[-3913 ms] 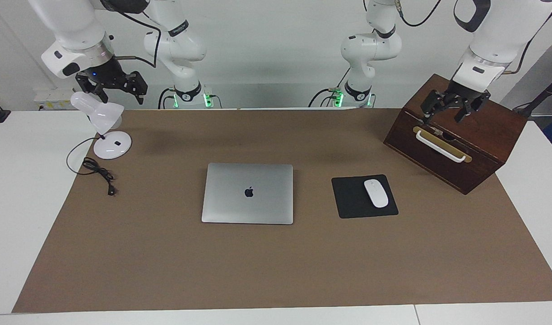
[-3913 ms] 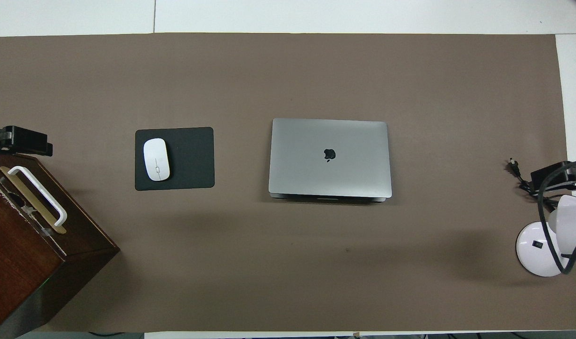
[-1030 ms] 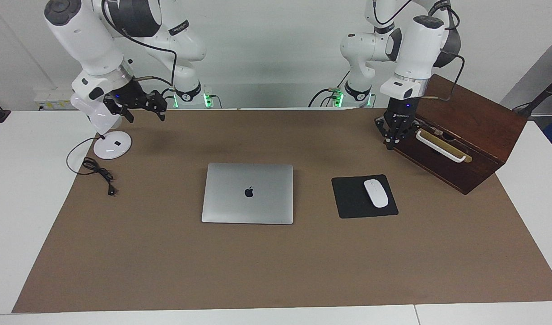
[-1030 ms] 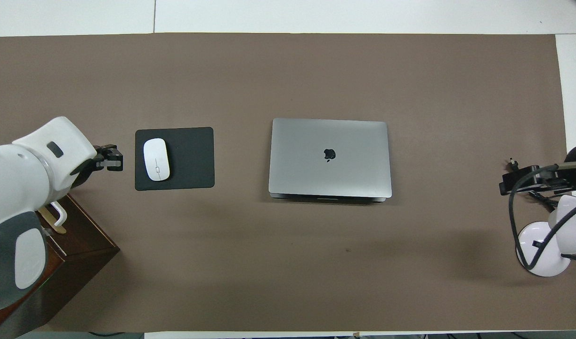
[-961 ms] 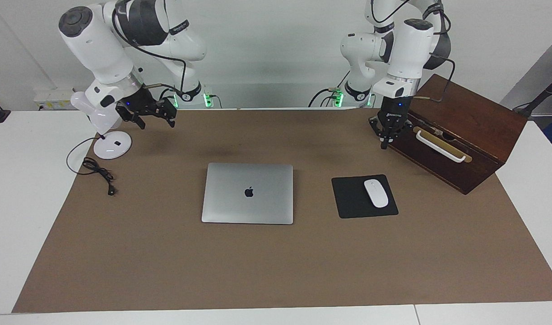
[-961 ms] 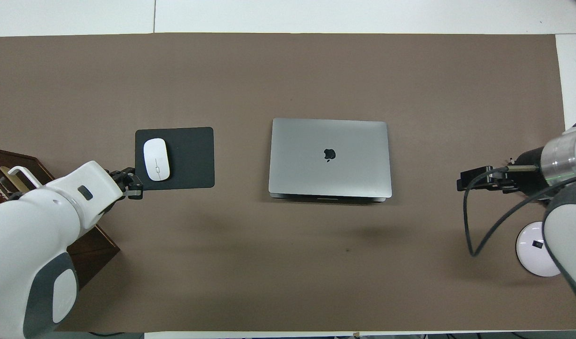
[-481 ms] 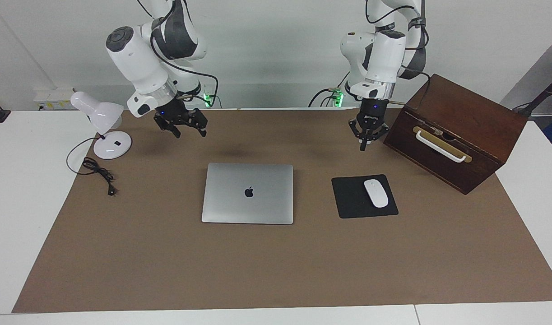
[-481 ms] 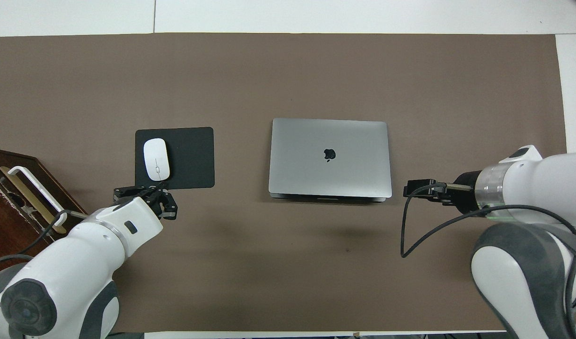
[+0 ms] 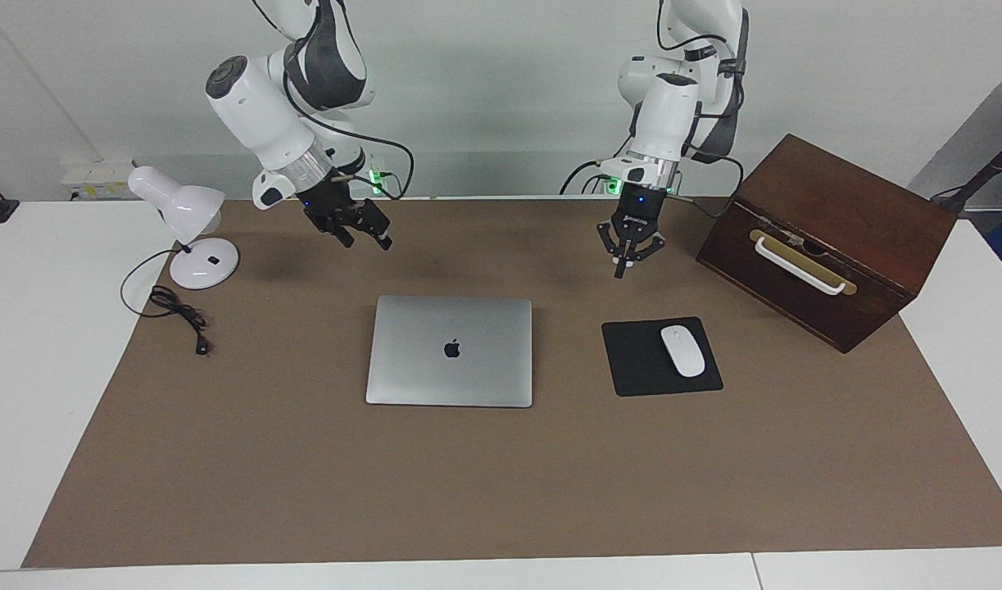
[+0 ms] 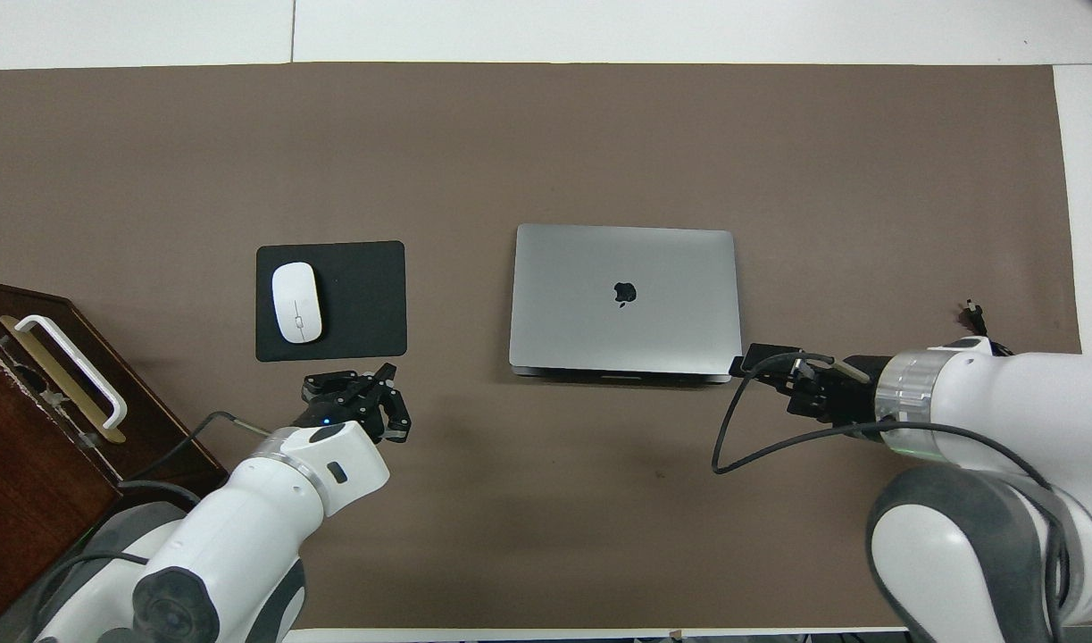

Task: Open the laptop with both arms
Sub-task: 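Move the left gripper and the right gripper toward the laptop's near edge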

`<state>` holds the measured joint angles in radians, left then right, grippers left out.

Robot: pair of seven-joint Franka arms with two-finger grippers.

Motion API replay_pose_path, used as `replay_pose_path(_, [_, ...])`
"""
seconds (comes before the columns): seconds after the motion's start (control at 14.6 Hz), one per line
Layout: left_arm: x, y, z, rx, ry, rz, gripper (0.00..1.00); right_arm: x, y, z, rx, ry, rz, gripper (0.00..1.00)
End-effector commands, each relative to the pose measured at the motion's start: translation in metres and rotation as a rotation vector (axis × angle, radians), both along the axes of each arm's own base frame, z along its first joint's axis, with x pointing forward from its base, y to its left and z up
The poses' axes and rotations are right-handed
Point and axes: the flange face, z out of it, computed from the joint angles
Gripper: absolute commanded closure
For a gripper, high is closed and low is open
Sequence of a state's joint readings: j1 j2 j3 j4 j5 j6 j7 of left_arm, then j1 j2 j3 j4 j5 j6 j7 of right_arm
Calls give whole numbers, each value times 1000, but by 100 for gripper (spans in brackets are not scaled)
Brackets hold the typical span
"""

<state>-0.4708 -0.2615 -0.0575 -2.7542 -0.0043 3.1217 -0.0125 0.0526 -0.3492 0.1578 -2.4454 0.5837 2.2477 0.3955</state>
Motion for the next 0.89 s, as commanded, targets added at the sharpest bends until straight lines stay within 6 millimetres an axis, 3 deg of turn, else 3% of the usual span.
replay_pose_path(0.0, [-9, -27, -30, -52, -17, -30, 100, -22, 11, -8, 43, -11, -91, 0])
replay_pose_path(0.27, [-24, -53, -45, -100, -34, -66, 100, -39, 47, -22, 134, -9, -286, 0])
replay_pose_path(0.48, [-36, -71, -72, -116, -41, -111, 100, -58, 68, -44, 170, -37, -387, 0])
replay_pose_path(0.82, [-27, -82, -81, -113, -32, -117, 100, -68, 96, -76, 175, -59, -443, 0])
